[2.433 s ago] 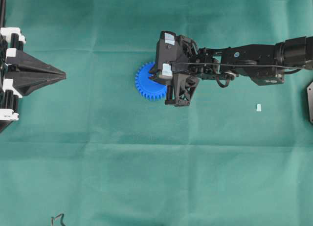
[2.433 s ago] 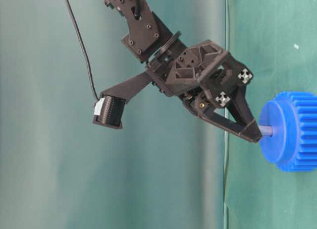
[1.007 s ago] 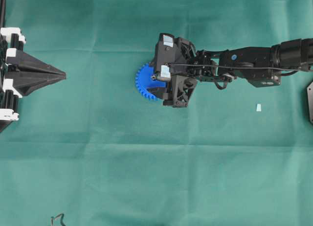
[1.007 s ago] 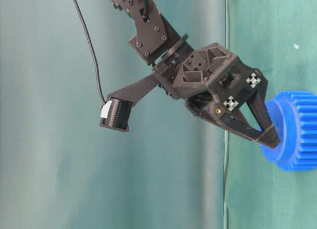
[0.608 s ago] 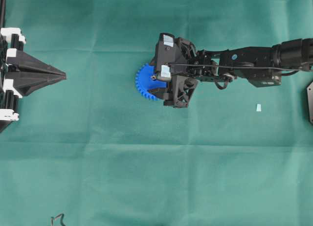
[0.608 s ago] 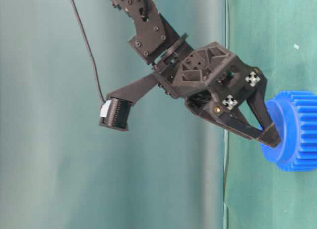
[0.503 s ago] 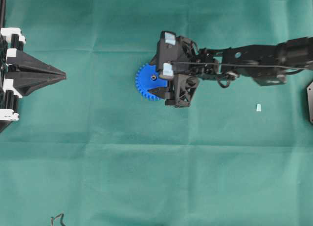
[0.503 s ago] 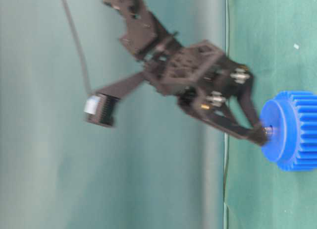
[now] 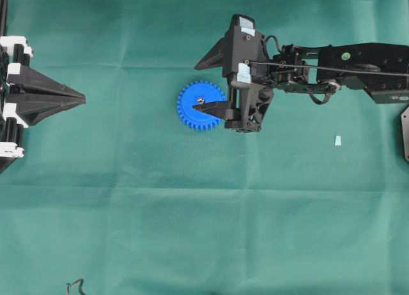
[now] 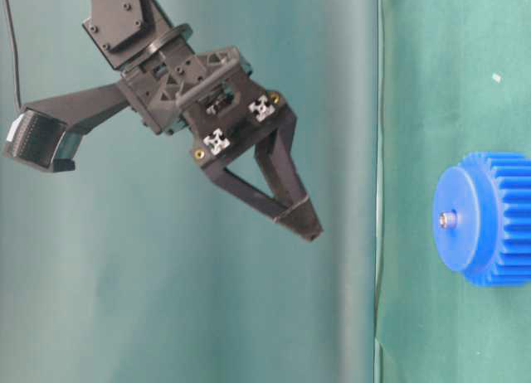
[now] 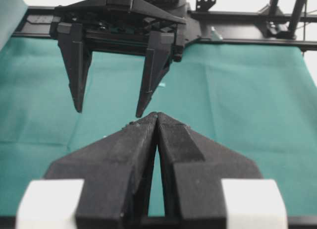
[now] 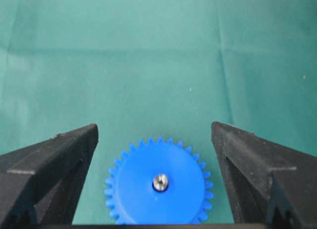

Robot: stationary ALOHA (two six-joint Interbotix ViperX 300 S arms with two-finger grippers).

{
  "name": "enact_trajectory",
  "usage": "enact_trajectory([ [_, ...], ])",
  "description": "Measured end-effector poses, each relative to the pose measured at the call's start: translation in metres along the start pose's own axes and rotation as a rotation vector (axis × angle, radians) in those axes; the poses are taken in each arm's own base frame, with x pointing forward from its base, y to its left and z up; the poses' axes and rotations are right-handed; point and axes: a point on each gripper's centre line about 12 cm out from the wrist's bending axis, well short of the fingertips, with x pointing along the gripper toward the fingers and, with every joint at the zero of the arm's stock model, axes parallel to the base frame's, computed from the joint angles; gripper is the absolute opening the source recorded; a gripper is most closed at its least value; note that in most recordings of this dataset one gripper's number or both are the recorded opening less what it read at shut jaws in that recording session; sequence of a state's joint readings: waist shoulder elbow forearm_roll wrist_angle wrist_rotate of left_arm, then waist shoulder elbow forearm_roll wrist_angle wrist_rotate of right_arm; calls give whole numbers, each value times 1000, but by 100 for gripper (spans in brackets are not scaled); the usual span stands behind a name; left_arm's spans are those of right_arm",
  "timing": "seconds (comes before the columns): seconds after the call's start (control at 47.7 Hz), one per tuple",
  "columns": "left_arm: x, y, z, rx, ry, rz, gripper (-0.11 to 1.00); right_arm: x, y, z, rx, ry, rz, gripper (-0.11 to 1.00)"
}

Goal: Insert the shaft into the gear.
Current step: 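Open the right gripper and withdraw it rightward from the gear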

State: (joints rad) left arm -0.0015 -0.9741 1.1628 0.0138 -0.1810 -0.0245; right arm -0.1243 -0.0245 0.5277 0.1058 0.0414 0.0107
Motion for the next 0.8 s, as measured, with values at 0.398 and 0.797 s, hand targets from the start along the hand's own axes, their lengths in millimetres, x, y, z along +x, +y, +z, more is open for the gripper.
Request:
enact_trajectory([
  [0.398, 0, 0, 0, 0, 2, 0, 0, -64, -1, -11, 0, -55, 6, 93],
  [0.797, -2, 0, 2, 0, -6, 0, 0, -159, -3, -35, -3, -193, 24, 93],
])
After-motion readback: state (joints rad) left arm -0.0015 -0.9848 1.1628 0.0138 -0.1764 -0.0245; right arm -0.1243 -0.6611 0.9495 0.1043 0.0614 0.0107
